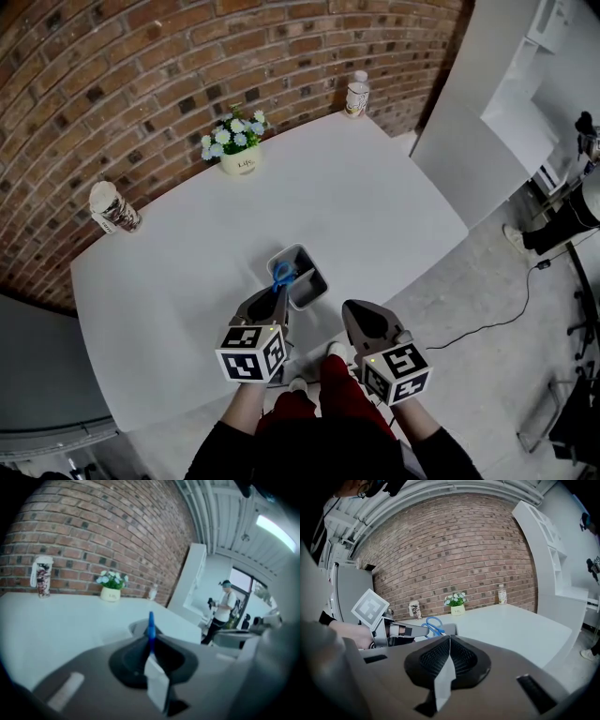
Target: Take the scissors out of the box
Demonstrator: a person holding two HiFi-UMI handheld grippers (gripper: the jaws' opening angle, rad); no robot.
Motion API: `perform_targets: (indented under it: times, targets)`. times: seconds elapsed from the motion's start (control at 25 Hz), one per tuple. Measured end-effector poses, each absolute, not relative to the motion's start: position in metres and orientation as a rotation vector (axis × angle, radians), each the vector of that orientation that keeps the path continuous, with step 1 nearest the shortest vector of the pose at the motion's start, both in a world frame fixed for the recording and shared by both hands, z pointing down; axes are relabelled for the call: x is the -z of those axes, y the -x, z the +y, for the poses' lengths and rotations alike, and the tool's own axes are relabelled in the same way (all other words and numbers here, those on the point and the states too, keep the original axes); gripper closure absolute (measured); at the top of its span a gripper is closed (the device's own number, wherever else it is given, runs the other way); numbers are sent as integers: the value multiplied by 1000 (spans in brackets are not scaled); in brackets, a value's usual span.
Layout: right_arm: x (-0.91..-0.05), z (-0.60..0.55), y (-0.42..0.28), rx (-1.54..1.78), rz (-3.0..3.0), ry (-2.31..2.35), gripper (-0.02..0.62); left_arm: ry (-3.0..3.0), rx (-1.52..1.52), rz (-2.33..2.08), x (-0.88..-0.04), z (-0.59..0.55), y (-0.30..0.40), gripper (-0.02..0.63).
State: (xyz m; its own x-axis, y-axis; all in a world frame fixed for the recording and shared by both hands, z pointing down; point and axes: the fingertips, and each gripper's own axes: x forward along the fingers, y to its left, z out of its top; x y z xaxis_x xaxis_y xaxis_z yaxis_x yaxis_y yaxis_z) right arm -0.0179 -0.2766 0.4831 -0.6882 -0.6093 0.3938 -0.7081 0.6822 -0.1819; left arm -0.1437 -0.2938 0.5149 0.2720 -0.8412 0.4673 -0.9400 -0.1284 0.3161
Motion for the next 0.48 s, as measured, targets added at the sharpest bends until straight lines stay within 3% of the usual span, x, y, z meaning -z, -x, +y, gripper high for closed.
perform_targets:
  times: [0.48]
  targets:
    - [-469,-266,8,-427,-2595,-1117,586,-2075,-239,-1618,-497,-295,138,577]
